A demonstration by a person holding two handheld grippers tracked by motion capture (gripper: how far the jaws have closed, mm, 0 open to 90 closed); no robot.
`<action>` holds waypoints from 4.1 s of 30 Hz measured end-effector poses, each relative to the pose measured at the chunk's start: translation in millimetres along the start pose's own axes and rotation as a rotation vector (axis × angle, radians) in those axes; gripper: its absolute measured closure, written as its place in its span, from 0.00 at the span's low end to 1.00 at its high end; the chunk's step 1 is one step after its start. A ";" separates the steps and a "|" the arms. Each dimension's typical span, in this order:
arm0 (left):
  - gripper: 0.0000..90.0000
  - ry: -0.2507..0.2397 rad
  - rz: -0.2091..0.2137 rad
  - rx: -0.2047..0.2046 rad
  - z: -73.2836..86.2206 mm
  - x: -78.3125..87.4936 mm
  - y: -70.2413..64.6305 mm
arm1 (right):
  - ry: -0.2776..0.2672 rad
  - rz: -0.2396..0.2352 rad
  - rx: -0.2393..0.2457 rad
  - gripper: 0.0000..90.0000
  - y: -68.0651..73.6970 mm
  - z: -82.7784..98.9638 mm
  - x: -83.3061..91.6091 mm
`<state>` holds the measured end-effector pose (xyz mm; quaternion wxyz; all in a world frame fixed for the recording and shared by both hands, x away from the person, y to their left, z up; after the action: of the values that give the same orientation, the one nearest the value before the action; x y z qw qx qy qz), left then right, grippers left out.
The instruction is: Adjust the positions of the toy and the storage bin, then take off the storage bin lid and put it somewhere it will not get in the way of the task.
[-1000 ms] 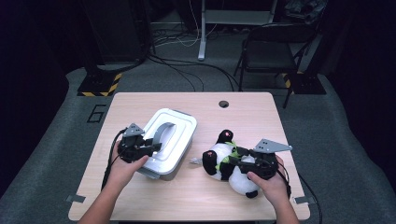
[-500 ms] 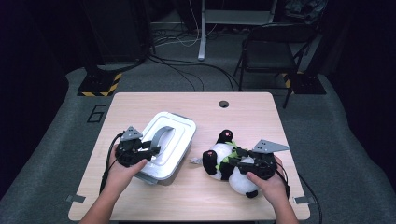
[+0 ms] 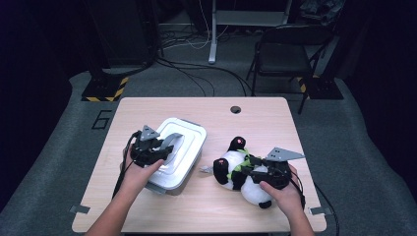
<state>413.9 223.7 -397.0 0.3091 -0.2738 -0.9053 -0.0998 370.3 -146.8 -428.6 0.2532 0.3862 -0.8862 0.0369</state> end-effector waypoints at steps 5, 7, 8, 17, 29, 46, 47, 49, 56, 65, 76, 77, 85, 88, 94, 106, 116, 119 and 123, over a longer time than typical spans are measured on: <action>0.67 -0.002 -0.013 -0.010 -2.6 -3.1 -1.8 | -0.003 0.000 -0.004 0.54 -0.5 -0.1 0.5; 0.68 0.003 -0.025 -0.021 -2.8 -3.6 -3.4 | -0.001 0.001 -0.004 0.54 -0.8 0.1 0.3; 0.68 0.002 -0.027 -0.018 -2.8 -3.9 -4.4 | 0.000 -0.002 -0.009 0.54 -0.9 0.3 0.2; 0.74 -0.005 0.086 0.020 -5.8 -6.9 -15.7 | -0.009 0.000 -0.018 0.54 -2.7 0.6 1.8; 0.74 -0.003 0.098 0.052 -11.5 -14.8 -22.0 | -0.003 -0.003 -0.014 0.54 -2.5 1.3 -0.6; 0.74 -0.004 0.114 0.074 -12.7 -15.5 -17.5 | 0.006 -0.007 -0.023 0.54 -3.7 4.2 -3.5; 0.74 -0.007 0.117 0.079 -12.8 -15.3 -17.5 | 0.007 -0.007 -0.023 0.54 -4.0 4.5 -3.4; 0.74 -0.013 0.118 0.087 -13.2 -14.0 -17.3 | 0.003 -0.011 -0.026 0.54 -4.6 4.8 -3.3; 0.74 -0.016 0.119 0.091 -15.0 -9.8 -16.5 | 0.001 -0.012 -0.030 0.54 -5.2 5.0 -3.3; 0.74 -0.037 0.106 0.081 -22.0 4.8 -7.7 | 0.001 -0.017 -0.038 0.54 -5.5 5.1 -3.8; 0.74 -0.069 0.062 0.114 -19.3 24.6 16.4 | 0.000 -0.015 -0.038 0.54 -5.7 5.6 -3.1; 0.74 -0.072 0.060 0.121 -18.7 26.6 18.9 | 0.000 -0.015 -0.040 0.54 -6.0 5.9 -3.0; 0.74 -0.095 0.034 0.156 -12.2 38.2 35.5 | 0.003 -0.010 -0.040 0.54 -5.7 6.7 -4.2; 0.74 -0.095 0.023 0.161 -8.6 41.0 40.7 | 0.006 -0.011 -0.039 0.54 -5.1 7.1 -5.1; 0.74 -0.103 0.002 0.187 0.8 46.1 52.7 | 0.000 -0.009 -0.041 0.54 -5.1 6.9 -4.6; 0.74 -0.123 -0.063 0.238 20.4 64.0 84.2 | 0.006 -0.012 -0.040 0.54 -4.5 7.3 -6.7; 0.74 -0.126 -0.120 0.282 42.7 77.4 108.2 | 0.005 -0.001 -0.037 0.53 -4.2 6.5 -7.4; 0.74 -0.117 -0.145 0.289 49.9 78.5 114.3 | 0.006 0.000 -0.036 0.53 -3.8 6.3 -7.9; 0.74 -0.108 -0.177 0.296 59.3 78.2 120.6 | 0.002 0.002 -0.037 0.53 -3.7 6.5 -8.1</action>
<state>399.7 378.4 -394.4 0.2870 -0.1495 -0.9459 0.0226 374.9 -145.7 -438.6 0.2611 0.3807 -0.8868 0.0210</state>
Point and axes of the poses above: each handheld gripper's, and its own axes: x roughly backward along the jaws, z roughly out of its underside, y roughly to its left, the point moved 2 cm from there along -x, roughly forward along the jaws, and after that the axes turned 1 degree about z, right-handed, at the moved point
